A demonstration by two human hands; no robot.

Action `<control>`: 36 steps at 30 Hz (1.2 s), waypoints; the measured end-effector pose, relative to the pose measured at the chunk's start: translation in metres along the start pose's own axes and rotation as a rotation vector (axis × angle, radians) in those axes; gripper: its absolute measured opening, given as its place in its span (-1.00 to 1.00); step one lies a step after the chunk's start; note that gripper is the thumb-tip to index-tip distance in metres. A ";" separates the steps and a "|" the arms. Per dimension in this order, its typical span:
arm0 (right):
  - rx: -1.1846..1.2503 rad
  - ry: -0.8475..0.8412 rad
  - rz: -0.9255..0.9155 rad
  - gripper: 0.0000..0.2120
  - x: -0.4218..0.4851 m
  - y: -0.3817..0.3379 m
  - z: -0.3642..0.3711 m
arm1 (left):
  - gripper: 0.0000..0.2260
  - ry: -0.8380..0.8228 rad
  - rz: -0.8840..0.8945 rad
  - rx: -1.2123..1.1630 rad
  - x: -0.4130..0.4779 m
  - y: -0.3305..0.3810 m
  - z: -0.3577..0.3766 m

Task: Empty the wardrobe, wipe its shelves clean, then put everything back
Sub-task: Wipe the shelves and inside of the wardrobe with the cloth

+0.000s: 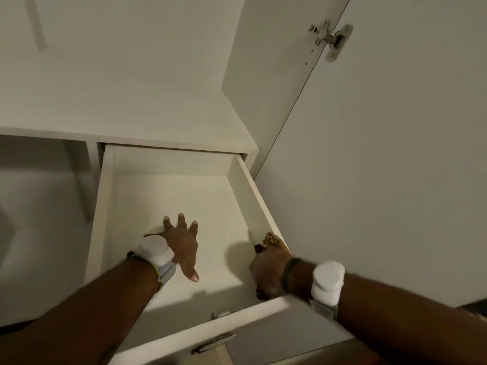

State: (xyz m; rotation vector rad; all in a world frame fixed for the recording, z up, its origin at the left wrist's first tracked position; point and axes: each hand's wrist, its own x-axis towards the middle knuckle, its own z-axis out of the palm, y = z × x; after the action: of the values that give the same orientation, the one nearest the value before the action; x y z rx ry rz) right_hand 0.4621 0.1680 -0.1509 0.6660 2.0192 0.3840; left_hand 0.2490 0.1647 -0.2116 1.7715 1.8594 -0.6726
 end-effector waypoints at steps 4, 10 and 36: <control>0.009 0.094 -0.012 -0.65 0.013 0.019 -0.002 | 0.30 0.032 0.012 0.070 -0.010 -0.003 0.007; 0.342 -0.104 -0.079 -0.52 -0.016 0.008 0.011 | 0.22 0.075 0.043 0.066 -0.032 -0.001 0.012; 2.272 0.892 0.614 -0.44 0.197 0.071 -0.109 | 0.04 0.182 -0.139 -0.210 0.036 -0.076 -0.010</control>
State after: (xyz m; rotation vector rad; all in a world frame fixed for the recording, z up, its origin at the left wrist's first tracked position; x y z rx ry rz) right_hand 0.3093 0.3428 -0.1955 2.7202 2.0994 -1.9915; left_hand 0.1716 0.1951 -0.2256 1.6253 2.1050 -0.3576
